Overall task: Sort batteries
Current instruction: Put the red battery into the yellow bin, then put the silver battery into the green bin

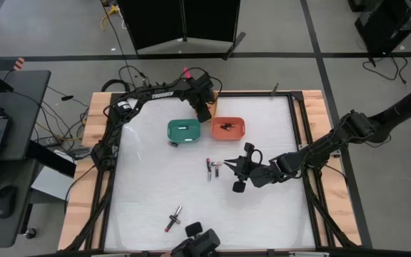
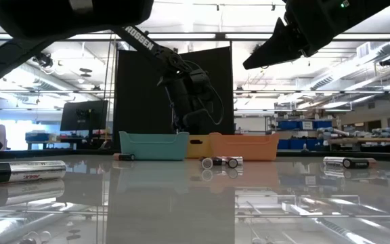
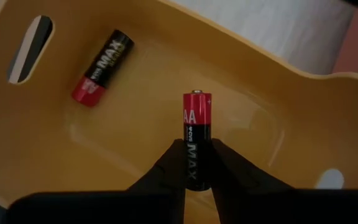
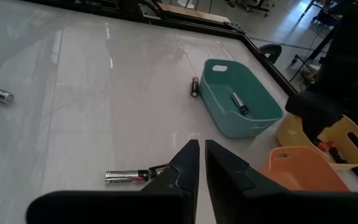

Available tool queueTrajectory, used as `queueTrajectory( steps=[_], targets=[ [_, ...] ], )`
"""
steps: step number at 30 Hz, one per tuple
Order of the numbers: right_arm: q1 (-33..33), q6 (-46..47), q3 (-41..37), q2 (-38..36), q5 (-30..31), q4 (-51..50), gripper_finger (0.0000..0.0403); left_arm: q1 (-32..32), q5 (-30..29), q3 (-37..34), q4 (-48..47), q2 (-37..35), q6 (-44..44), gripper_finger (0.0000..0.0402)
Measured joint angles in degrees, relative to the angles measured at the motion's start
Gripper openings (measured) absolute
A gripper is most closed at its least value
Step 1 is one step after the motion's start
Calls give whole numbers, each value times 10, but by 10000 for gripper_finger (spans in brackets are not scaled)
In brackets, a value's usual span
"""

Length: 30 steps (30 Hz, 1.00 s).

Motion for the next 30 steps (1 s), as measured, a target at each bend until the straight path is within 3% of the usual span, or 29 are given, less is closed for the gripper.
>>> queueTrajectory(
  steps=[17, 30],
  targets=[
    [0, 0, 0, 0, 0, -1, 36, -4, -29, 47, -5, 0, -6, 81],
    [0, 0, 0, 0, 0, -1, 39, -5, -52, 51, -27, 0, -4, 140]
  ],
)
